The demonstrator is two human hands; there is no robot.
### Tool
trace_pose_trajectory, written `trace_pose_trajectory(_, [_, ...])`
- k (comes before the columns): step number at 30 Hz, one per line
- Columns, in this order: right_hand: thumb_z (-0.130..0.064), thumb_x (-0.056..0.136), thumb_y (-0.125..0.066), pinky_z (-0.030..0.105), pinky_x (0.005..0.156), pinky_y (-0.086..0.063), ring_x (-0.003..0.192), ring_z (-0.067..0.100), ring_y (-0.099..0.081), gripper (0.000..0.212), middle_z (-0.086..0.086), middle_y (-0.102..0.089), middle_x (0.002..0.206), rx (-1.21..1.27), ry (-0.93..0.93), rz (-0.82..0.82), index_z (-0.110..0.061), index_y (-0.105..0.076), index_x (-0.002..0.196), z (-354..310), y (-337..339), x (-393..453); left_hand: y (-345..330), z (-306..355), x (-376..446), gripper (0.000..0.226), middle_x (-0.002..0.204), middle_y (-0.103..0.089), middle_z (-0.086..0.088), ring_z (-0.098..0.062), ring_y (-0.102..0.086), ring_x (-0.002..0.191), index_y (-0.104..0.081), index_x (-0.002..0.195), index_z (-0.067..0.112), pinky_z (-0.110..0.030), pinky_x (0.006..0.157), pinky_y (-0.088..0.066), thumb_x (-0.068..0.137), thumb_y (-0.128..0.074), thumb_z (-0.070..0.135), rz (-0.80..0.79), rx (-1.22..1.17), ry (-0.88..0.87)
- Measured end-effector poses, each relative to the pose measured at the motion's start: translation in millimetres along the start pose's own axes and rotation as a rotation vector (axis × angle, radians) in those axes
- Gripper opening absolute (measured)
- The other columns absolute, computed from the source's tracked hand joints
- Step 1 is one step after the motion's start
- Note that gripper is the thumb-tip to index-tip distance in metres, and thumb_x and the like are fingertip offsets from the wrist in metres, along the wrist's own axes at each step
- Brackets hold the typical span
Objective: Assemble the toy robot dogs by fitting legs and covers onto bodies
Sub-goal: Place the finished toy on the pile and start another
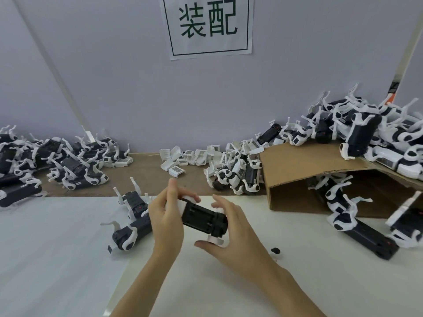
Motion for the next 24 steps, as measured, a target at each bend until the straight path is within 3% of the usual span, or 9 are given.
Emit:
trace_pose_trajectory(5, [-0.076, 0.065, -0.081, 0.005, 0.082, -0.039, 0.103, -0.001, -0.052, 0.068, -0.023, -0.056, 0.107, 0.000, -0.025, 0.067, -0.044, -0.044, 0.113, -6.4, -2.6, -1.9, 5.7, -7.1, 7.7, 0.062, 0.072, -0.072, -0.023, -0.042, -0.067, 0.074, -0.075, 0.069, 0.006, -0.052, 0.086, -0.053, 0.107, -0.046, 0.045, 0.001, -0.084, 0.110])
trace_pose_trajectory(8, [-0.086, 0.063, -0.073, 0.012, 0.074, -0.046, 0.091, 0.004, -0.057, 0.068, -0.019, -0.065, 0.097, 0.037, -0.070, 0.124, -0.038, -0.053, 0.108, -6.5, 6.9, -0.6, 1.5, -15.0, 7.6, 0.076, 0.079, -0.074, -0.021, -0.034, -0.067, 0.074, -0.073, 0.075, 0.004, -0.040, 0.076, -0.054, 0.105, -0.038, 0.064, -0.039, -0.126, 0.251])
trace_pose_trajectory(11, [-0.081, 0.064, -0.075, 0.036, 0.064, -0.058, 0.067, 0.013, -0.067, 0.060, -0.009, -0.072, 0.085, 0.219, -0.256, 0.157, -0.033, -0.065, 0.098, 9.2, 16.6, 0.3, -9.5, -25.7, 2.0, 0.076, 0.093, -0.080, -0.010, -0.021, -0.071, 0.076, -0.076, 0.087, 0.020, -0.027, 0.059, -0.045, 0.099, -0.031, 0.081, -0.189, 0.057, 0.389])
trace_pose_trajectory(14, [-0.081, 0.063, -0.071, 0.043, 0.075, -0.062, 0.070, 0.012, -0.074, 0.061, -0.004, -0.077, 0.076, 0.312, -0.367, 0.110, -0.029, -0.072, 0.095, 25.3, 18.4, 1.1, -19.0, -35.2, -5.9, 0.062, 0.088, -0.078, -0.012, -0.023, -0.077, 0.075, -0.072, 0.096, 0.017, -0.034, 0.069, -0.056, 0.097, -0.045, 0.073, -0.279, 0.248, 0.386])
trace_pose_trajectory(18, [-0.085, 0.065, -0.065, 0.042, 0.082, -0.062, 0.071, 0.014, -0.075, 0.065, -0.003, -0.077, 0.072, 0.290, -0.410, 0.013, -0.028, -0.072, 0.096, 29.9, 9.7, 1.0, -18.4, -45.4, -7.8, 0.050, 0.075, -0.074, -0.020, -0.026, -0.072, 0.057, -0.062, 0.087, 0.007, -0.037, 0.061, -0.060, 0.110, -0.047, 0.050, -0.192, 0.348, 0.366])
trace_pose_trajectory(21, [-0.085, 0.064, -0.066, 0.043, 0.082, -0.062, 0.072, 0.014, -0.075, 0.062, -0.004, -0.077, 0.074, 0.276, -0.407, 0.028, -0.031, -0.072, 0.095, 27.1, 7.3, 3.3, -13.4, -47.1, -3.9, 0.054, 0.079, -0.073, -0.015, -0.023, -0.072, 0.060, -0.064, 0.090, 0.009, -0.033, 0.062, -0.059, 0.110, -0.043, 0.055, -0.181, 0.299, 0.371])
trace_pose_trajectory(24, [-0.080, 0.061, -0.074, 0.043, 0.078, -0.062, 0.080, 0.016, -0.072, 0.060, -0.007, -0.075, 0.086, 0.281, -0.392, 0.087, -0.036, -0.070, 0.102, 27.5, 12.8, 2.7, -13.0, -49.2, -4.0, 0.056, 0.090, -0.078, -0.003, -0.015, -0.070, 0.063, -0.068, 0.102, 0.024, -0.029, 0.064, -0.049, 0.104, -0.038, 0.071, -0.181, 0.168, 0.489])
Point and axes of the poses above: each hand's wrist, its own x-axis towards the middle knuckle, its own y-axis out of the back of the hand, z = x × y, the point moved 7 cm from there along x, towards the middle knuckle
